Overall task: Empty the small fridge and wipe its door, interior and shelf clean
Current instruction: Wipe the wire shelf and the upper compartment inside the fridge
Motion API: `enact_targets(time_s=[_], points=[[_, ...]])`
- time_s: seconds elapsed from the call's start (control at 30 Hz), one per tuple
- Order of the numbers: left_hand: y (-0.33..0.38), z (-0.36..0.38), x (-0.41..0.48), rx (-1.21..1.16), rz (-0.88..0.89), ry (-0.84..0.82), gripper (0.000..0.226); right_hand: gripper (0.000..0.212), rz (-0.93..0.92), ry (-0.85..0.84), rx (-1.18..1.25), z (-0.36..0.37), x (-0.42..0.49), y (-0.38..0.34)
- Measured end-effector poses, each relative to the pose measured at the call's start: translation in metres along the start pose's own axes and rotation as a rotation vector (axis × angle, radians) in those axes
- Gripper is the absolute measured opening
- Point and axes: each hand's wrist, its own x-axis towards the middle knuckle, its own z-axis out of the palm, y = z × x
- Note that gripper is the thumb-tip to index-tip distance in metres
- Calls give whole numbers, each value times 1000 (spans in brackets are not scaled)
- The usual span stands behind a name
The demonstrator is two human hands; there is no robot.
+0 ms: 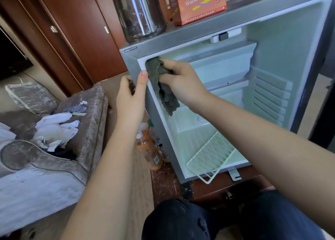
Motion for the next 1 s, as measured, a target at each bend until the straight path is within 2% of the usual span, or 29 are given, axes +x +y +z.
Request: enact_targets(time_s=[0.1, 0.23, 0.4, 0.43, 0.53, 0.6, 0.7, 0.8, 0.9, 0.93, 1.0], points=[[1, 16, -10, -45, 59, 127, 14, 33, 40, 28, -72, 8, 9, 3], [-6, 21, -9, -116, 75, 134, 7, 28, 147, 74, -135, 9, 48, 19], [-12, 13, -9, -84, 71, 87, 34, 31, 203, 142, -445, 16, 95, 37], [-11, 12, -14, -41, 141, 160, 35, 31, 210, 164, -496, 13, 101, 38], [-3, 20, -36, 255, 540, 428, 24, 31, 231, 293, -570, -17, 112, 46], [6, 35, -42, 387, 743, 375, 20, 27, 226, 412, -576, -47, 105, 54], [19, 65, -31, 477, 837, 230, 32, 22, 120, 552, -727, -78, 82, 65], [31, 91, -19, 548, 902, 224, 46, 26, 97, 402, -863, -93, 70, 70], [42, 105, -9, 550, 884, 332, 55, 65, 18, 192, -998, -86, 75, 80], [43, 107, -5, 550, 871, 374, 56, 70, 4, 141, -1008, -85, 81, 86], [45, 110, 1, 571, 852, 442, 58, 52, 6, 112, -1089, -76, 87, 91]])
